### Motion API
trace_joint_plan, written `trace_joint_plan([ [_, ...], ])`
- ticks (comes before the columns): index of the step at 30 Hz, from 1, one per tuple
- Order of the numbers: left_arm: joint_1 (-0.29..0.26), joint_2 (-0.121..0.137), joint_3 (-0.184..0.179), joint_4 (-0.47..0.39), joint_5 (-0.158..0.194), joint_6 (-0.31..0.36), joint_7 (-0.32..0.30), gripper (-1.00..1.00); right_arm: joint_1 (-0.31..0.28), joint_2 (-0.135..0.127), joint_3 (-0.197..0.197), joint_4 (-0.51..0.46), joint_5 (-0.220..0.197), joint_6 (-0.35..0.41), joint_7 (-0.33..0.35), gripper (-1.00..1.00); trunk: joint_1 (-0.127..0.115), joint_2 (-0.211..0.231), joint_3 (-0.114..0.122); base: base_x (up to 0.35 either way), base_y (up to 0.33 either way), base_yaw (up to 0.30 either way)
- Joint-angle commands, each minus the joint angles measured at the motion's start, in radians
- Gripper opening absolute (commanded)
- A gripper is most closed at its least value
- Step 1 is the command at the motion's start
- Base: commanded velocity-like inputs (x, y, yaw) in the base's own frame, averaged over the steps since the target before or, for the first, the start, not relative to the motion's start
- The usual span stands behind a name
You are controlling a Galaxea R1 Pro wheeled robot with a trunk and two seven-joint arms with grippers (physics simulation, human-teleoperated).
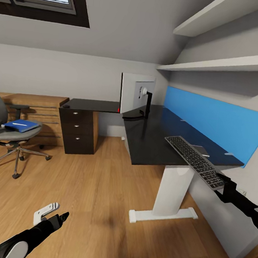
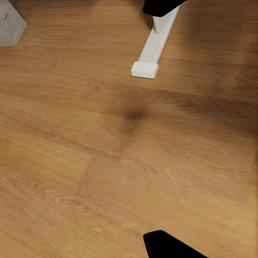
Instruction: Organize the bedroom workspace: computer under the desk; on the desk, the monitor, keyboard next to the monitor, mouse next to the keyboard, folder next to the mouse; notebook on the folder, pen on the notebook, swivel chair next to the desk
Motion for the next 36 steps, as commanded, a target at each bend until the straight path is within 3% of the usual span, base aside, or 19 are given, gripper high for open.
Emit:
trace_joint_plan([
  [1,0.0,0.0,-0.001,-0.002,0.011,0.002,0.009,1.0,-0.001,0.0,-0.008,0.001,0.004,0.005,0.001,1.0,0.0,0.0,-0.001,0.005,0.004,0.0],
  [14,0.0,0.001,0.013,-0.002,0.012,0.002,0.009,1.0,-0.001,0.0,-0.008,0.001,0.004,0.005,0.002,1.0,0.0,0.0,-0.001,0.001,0.001,0.0],
  [15,0.0,0.001,0.014,-0.002,0.012,0.002,0.009,1.0,-0.001,0.0,-0.008,0.001,0.004,0.006,0.002,-1.0,0.0,0.0,-0.001,0.0,0.0,0.0],
  [28,0.0,0.0,0.018,0.0,0.014,0.003,0.009,1.0,-0.001,0.0,-0.008,0.001,0.005,0.005,-0.001,-1.0,0.0,0.0,-0.001,0.0,0.0,0.0],
  [36,0.0,0.0,0.018,0.008,0.014,0.002,0.013,1.0,-0.001,0.003,-0.006,-0.005,0.004,0.006,0.009,-1.0,-0.031,0.056,0.024,0.0,0.0,0.0],
])
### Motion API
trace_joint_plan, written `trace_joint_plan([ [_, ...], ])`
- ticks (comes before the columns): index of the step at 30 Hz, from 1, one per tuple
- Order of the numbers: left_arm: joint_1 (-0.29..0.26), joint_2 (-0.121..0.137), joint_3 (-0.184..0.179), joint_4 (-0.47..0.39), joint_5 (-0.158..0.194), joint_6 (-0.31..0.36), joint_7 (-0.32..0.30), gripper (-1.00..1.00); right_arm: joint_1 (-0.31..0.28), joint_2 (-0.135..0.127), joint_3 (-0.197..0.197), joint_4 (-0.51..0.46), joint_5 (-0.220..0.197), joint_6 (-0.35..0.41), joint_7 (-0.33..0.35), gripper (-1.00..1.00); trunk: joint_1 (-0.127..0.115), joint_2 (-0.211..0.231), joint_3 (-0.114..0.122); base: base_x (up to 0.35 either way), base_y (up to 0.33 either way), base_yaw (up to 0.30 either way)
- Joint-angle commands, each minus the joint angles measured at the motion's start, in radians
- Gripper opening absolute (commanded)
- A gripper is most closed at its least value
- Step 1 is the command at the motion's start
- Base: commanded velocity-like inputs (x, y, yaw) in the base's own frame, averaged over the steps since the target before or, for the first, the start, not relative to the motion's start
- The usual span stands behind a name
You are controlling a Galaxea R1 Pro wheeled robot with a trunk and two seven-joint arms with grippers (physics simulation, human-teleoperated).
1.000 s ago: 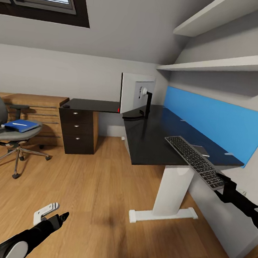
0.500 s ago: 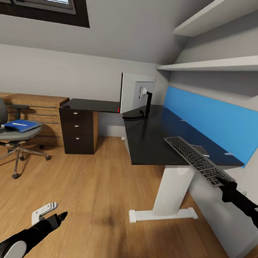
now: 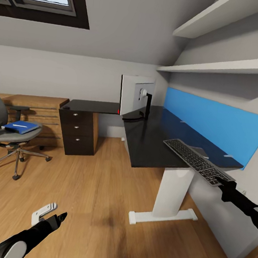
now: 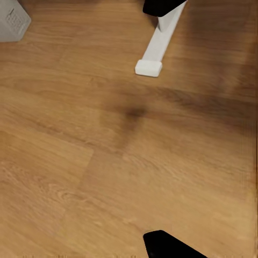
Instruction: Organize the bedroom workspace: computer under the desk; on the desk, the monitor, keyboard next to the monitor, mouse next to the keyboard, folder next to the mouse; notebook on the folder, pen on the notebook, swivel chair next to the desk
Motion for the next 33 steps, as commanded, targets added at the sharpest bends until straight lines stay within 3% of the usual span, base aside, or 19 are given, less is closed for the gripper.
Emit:
trace_joint_plan([
  [1,0.0,0.0,0.0,0.01,0.011,0.002,0.009,1.0,-0.001,0.002,0.002,0.001,0.008,0.004,0.005,-1.0,-0.004,0.007,0.002,0.0,0.0,0.0],
  [8,0.0,-0.002,-0.003,0.059,0.009,0.001,0.01,1.0,-0.001,0.03,0.008,-0.029,0.012,0.005,0.029,-1.0,-0.031,0.056,0.024,0.0,0.0,0.0],
  [14,0.0,-0.004,-0.014,0.188,0.006,-0.002,0.005,1.0,-0.001,0.088,0.01,-0.1,0.024,0.004,0.03,-1.0,-0.054,0.098,0.043,0.0,0.0,0.0],
  [15,0.0,-0.004,-0.026,0.227,-0.007,-0.002,0.005,1.0,0.0,0.106,0.01,-0.126,0.04,0.003,0.03,-1.0,-0.058,0.105,0.046,0.0,0.0,0.0],
  [17,0.0,-0.004,-0.033,0.27,-0.035,-0.003,0.004,1.0,0.002,0.117,0.01,-0.15,0.059,0.002,0.03,-1.0,-0.065,0.119,0.052,0.0,0.0,0.0],
  [20,0.0,-0.005,-0.038,0.345,-0.103,-0.004,0.002,1.0,0.004,0.133,0.01,-0.182,0.08,0.001,0.031,-1.0,-0.077,0.14,0.062,0.0,0.0,0.0],
  [21,0.0,-0.005,-0.039,0.393,-0.141,-0.005,0.001,1.0,0.005,0.147,0.01,-0.192,0.085,-0.001,0.033,-1.0,-0.081,0.147,0.065,0.0,0.0,0.0],
  [23,0.0,-0.006,-0.04,0.437,-0.173,-0.014,0.0,1.0,0.007,0.163,0.01,-0.198,0.089,-0.003,0.039,-1.0,-0.088,0.161,0.071,0.0,0.0,0.0],
  [25,0.0,-0.006,-0.04,0.462,-0.188,-0.028,0.0,1.0,0.008,0.172,0.01,-0.2,0.092,-0.003,0.043,-1.0,-0.096,0.175,0.077,0.0,0.0,0.0],
  [27,0.0,-0.006,-0.041,0.516,-0.208,-0.09,0.0,1.0,0.01,0.198,0.01,-0.203,0.096,-0.011,0.048,-1.0,-0.104,0.189,0.084,0.0,0.0,0.0],
  [28,0.0,-0.006,-0.048,0.554,-0.214,-0.15,0.0,1.0,0.01,0.23,0.01,-0.204,0.099,-0.055,0.051,-1.0,-0.108,0.196,0.087,0.0,0.0,0.0],
  [33,0.0,-0.006,-0.102,0.58,-0.216,-0.202,0.005,1.0,0.013,0.305,0.01,-0.205,0.181,-0.22,0.061,-1.0,-0.127,0.231,0.103,0.0,0.0,0.0],
])
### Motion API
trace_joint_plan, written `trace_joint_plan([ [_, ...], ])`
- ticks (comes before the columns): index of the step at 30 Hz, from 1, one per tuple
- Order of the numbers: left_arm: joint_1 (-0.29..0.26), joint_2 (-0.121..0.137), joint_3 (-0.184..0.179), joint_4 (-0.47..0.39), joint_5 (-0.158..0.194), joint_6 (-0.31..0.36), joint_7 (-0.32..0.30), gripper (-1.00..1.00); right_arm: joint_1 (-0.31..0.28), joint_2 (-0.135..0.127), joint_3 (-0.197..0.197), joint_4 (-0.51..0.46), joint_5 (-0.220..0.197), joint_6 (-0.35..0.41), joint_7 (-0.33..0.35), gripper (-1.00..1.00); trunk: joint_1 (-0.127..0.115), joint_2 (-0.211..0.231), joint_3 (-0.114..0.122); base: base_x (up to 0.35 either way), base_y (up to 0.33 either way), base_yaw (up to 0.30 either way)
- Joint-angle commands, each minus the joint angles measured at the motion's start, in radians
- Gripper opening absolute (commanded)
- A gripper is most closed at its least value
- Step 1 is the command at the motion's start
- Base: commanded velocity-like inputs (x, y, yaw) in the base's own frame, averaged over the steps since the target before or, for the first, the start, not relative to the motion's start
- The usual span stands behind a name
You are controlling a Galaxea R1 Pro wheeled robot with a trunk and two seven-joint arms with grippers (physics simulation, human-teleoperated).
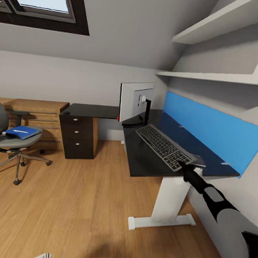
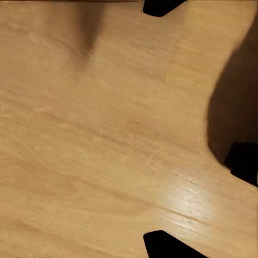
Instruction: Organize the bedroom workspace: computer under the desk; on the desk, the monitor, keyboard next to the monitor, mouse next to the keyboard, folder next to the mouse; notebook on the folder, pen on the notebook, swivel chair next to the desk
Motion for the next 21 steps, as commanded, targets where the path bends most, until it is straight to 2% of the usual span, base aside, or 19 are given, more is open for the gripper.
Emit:
trace_joint_plan([
  [1,0.0,0.001,-0.006,-0.001,0.009,-0.009,0.01,1.0,0.0,0.007,-0.011,0.0,0.004,-0.013,0.005,-1.0,-0.004,0.007,0.002,0.0,0.0,0.0],
  [3,0.0,0.001,-0.009,0.009,0.01,-0.06,0.009,1.0,0.007,0.028,-0.011,0.0,0.02,-0.091,0.026,-1.0,-0.012,0.021,0.009,0.0,0.0,0.0],
  [4,0.0,0.001,-0.009,0.015,0.01,-0.074,0.009,1.0,0.009,0.033,-0.011,0.0,0.024,-0.106,0.031,-1.0,-0.016,0.028,0.012,0.0,0.0,0.0],
  [5,0.0,0.001,-0.011,0.041,0.008,-0.117,0.008,1.0,0.015,0.051,-0.011,0.0,0.049,-0.144,0.048,-1.0,-0.019,0.035,0.015,0.0,0.0,0.0],
  [7,0.0,0.001,-0.012,0.052,0.004,-0.133,0.008,1.0,0.017,0.061,-0.011,0.0,0.067,-0.157,0.056,-1.0,-0.027,0.049,0.021,0.0,0.0,0.0],
  [13,0.0,0.001,-0.013,0.064,-0.02,-0.15,0.008,1.0,0.03,0.077,-0.008,0.0,0.09,-0.174,0.106,-1.0,-0.05,0.091,0.04,0.0,0.0,0.0],
  [16,0.0,0.001,-0.012,0.066,-0.021,-0.15,0.008,1.0,0.04,0.084,0.022,0.0,0.092,-0.251,0.132,-1.0,-0.05,0.091,0.04,0.0,0.0,0.0],
  [21,0.0,0.001,-0.012,0.066,-0.021,-0.151,0.005,1.0,0.042,0.111,0.047,0.0,0.103,-0.304,0.14,-1.0,-0.05,0.091,0.04,0.0,0.0,0.0],
])
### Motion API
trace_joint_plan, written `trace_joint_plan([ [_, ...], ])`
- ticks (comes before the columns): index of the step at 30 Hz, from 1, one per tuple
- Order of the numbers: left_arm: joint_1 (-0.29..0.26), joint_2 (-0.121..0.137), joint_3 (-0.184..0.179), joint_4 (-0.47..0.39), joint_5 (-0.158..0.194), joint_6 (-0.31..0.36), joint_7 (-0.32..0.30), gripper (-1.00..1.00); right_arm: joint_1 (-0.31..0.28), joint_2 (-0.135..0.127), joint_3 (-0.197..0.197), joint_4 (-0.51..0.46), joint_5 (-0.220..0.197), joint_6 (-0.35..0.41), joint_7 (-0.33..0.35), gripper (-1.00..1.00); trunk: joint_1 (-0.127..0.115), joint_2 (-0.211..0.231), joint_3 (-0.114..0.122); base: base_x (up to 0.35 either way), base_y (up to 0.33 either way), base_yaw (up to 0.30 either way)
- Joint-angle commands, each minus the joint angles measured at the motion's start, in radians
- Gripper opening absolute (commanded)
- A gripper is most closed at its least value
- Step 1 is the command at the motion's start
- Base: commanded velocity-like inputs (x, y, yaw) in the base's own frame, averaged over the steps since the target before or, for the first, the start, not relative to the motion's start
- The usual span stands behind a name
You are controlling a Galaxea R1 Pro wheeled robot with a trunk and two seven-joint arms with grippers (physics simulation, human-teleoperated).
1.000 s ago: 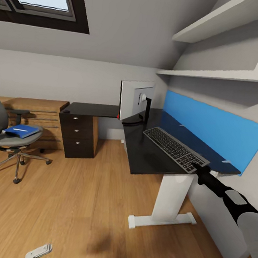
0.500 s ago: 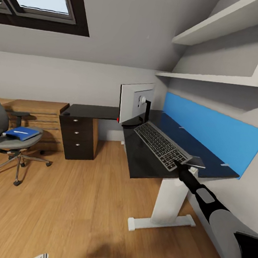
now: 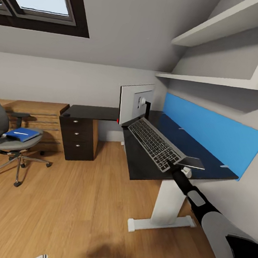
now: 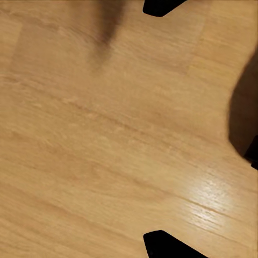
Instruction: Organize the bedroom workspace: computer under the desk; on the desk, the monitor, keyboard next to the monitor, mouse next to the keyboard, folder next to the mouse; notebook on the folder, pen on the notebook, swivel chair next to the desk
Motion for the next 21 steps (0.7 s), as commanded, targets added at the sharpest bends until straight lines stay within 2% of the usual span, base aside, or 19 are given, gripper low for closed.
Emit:
trace_joint_plan([
  [1,0.0,0.002,-0.005,-0.002,0.007,0.003,0.008,1.0,0.0,0.006,-0.005,0.003,0.005,-0.012,0.006,-1.0,0.0,-0.001,-0.001,0.0,0.0,0.0],
  [7,0.0,0.003,-0.005,-0.002,0.006,0.001,0.008,1.0,0.026,0.021,-0.002,0.006,0.023,-0.126,0.007,-1.0,0.0,-0.001,-0.001,-0.025,0.077,0.0],
  [14,0.0,0.002,-0.007,0.025,0.005,0.001,0.009,1.0,0.032,0.026,0.001,0.011,0.023,-0.137,0.005,-1.0,0.0,-0.001,-0.001,-0.123,0.293,0.0],
  [21,0.0,0.001,-0.007,0.032,0.005,0.001,0.009,1.0,0.033,0.058,0.0,0.012,0.032,-0.139,0.003,-1.0,0.0,-0.001,-0.001,-0.123,0.313,0.0],
])
